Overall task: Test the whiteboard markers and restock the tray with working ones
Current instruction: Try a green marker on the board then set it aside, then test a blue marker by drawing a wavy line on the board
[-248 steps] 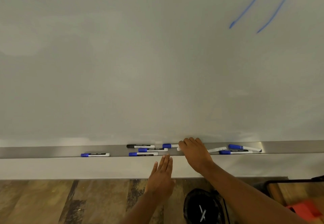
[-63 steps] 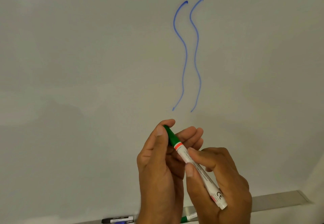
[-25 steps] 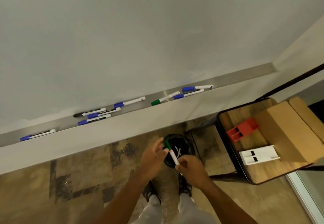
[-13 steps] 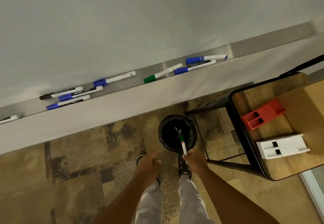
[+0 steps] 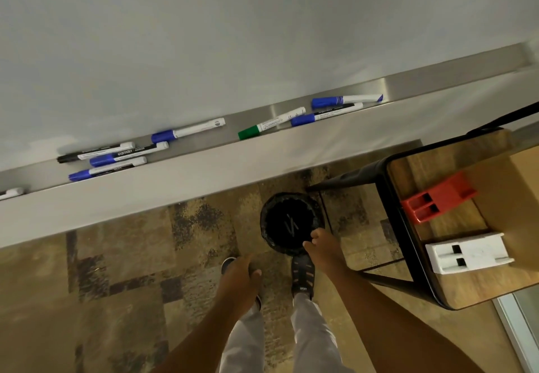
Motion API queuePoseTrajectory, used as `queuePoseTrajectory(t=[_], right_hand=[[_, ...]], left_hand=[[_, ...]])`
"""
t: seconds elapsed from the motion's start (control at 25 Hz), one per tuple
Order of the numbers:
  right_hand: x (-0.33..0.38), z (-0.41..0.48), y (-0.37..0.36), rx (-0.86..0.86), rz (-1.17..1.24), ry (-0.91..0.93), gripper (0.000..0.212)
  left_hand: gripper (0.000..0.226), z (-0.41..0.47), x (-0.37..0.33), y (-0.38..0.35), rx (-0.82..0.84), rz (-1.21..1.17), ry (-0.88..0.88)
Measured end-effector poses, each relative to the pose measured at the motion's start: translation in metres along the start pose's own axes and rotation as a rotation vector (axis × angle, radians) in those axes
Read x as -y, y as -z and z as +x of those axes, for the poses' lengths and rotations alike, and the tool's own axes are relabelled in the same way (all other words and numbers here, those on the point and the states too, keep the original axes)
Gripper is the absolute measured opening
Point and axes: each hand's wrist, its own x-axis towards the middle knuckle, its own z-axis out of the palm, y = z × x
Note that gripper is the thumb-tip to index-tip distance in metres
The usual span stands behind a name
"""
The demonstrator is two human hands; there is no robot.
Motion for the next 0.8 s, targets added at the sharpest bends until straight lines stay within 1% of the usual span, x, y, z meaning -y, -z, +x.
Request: queuePoseTrajectory(t=[0.16,0.2,0.32,0.52,0.72,0.8], right_hand=[[0.007,-0.017,0.008,-0.054,-0.027,0.073,0.045],[0.01,-0.021,0.01,-0.064,-0.039,0.095,0.045],[0.021,-0.033,0.02,-0.092,-0.057,0.152,0.045],[0.052,-0.055,0.04,-0.115,-0.124,0.287,0.045],[0.096,-0.076,0.056,-0.161,-0.187,0.445,0.044],[0.122,-0.084,0.056,-0.204,-0.227,0.525,0.043]], left_hand=[[0.032,0.004,-0.021,0.014,-0.027,-0.011,-0.045],[0.034,0.004,-0.026,0.018,-0.032,-0.011,-0.055],[0.05,0.0,-0.038,0.03,-0.049,-0.035,-0.068],[0.051,-0.014,-0.063,0.057,-0.098,0.027,-0.173],[0.059,-0.029,-0.086,0.102,-0.241,0.066,-0.273],[0.058,-0.032,-0.086,0.124,-0.317,0.048,-0.277]])
